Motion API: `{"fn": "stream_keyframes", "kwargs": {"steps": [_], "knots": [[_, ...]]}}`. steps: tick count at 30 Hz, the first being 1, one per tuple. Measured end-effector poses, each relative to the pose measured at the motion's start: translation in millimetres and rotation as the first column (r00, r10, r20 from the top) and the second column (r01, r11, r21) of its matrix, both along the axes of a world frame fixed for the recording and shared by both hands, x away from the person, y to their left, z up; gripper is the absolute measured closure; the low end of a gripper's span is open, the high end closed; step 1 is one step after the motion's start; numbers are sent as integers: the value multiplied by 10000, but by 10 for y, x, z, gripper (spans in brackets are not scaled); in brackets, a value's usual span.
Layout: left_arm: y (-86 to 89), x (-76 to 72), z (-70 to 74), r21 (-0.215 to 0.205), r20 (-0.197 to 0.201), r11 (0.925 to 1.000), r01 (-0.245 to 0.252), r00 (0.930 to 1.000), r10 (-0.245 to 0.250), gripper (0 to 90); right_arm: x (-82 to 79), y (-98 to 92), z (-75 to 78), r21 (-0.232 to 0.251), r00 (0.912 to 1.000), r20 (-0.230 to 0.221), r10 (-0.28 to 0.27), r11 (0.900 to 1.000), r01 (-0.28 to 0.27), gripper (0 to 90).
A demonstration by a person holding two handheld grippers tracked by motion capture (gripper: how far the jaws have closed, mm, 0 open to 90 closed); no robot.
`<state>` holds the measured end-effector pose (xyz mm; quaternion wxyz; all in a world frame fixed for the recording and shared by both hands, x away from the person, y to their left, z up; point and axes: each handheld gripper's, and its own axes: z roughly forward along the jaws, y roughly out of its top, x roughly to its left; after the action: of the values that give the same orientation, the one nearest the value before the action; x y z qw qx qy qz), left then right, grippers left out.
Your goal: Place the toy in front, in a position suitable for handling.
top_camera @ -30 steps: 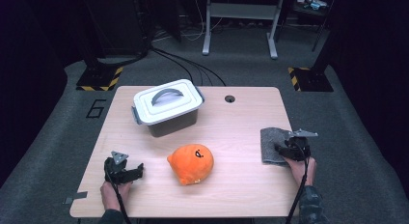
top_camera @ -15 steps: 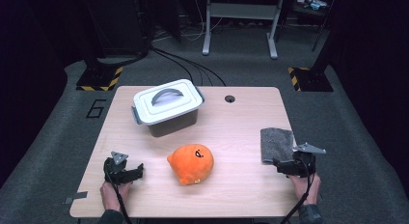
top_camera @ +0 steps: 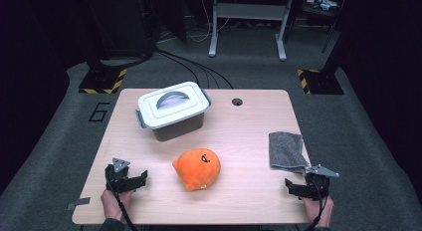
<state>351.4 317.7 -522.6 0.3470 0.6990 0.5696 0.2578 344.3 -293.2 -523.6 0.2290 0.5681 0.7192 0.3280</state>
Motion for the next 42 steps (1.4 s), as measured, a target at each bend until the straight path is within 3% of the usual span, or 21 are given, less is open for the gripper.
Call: {"fn": "stream_keyframes", "kwargs": {"steps": [2,5,7,10,15,21,22,23,24,25,30,36,39,42], "knots": [[-29,-67,82,-412,111,9986,334,9994,-329,108,32,16,-14,-113,9997,-223,41,9999,-44,0],[-83,-111,176,-480,218,9966,665,9976,-655,110,48,24,-29,-94,9992,-399,29,10000,-33,0],[-131,-134,245,-822,426,9932,826,9959,-793,110,47,41,-36,-433,9992,-399,-24,9991,7,10],[-330,-167,390,-1006,685,9838,1486,9875,-1422,114,45,42,-43,-481,9995,-314,42,9988,-57,10],[-516,-191,485,-1044,826,9737,2027,9774,-1946,118,50,41,-45,-465,9995,-315,49,9989,-64,11],[-819,-171,579,-902,886,9554,2811,9578,-2734,125,45,35,-46,-453,9998,-218,-51,9990,41,27],[-893,-153,590,-851,899,9502,2998,9521,-2923,131,42,32,-47,-459,9998,-197,-26,9989,17,29],[-893,-153,590,-851,899,9502,2998,9521,-2923,130,42,32,-47,-459,9998,-197,-26,9989,17,29],[-994,-143,616,-863,813,9436,3196,9463,-3130,130,42,32,-47,-453,9998,-192,-36,9990,28,30],[-994,-143,616,-863,813,9436,3196,9463,-3130,128,42,32,-47,-453,9998,-192,-36,9990,28,30],[-1277,-116,682,-504,531,9302,3636,9310,-3611,115,38,41,-46,-387,9996,-220,-171,9991,162,33],[-1441,-26,601,-166,-104,9320,3622,9320,-3624,142,38,41,-46,-383,9996,-219,-173,9991,164,34],[-1480,-10,552,0,-218,9336,3584,9333,-3583,159,41,32,-48,-450,9998,-171,-73,9990,65,34],[-1498,-4,486,395,-263,9356,3509,9363,-3501,299,41,33,-49,-454,9998,-159,-77,9989,69,36]]}}
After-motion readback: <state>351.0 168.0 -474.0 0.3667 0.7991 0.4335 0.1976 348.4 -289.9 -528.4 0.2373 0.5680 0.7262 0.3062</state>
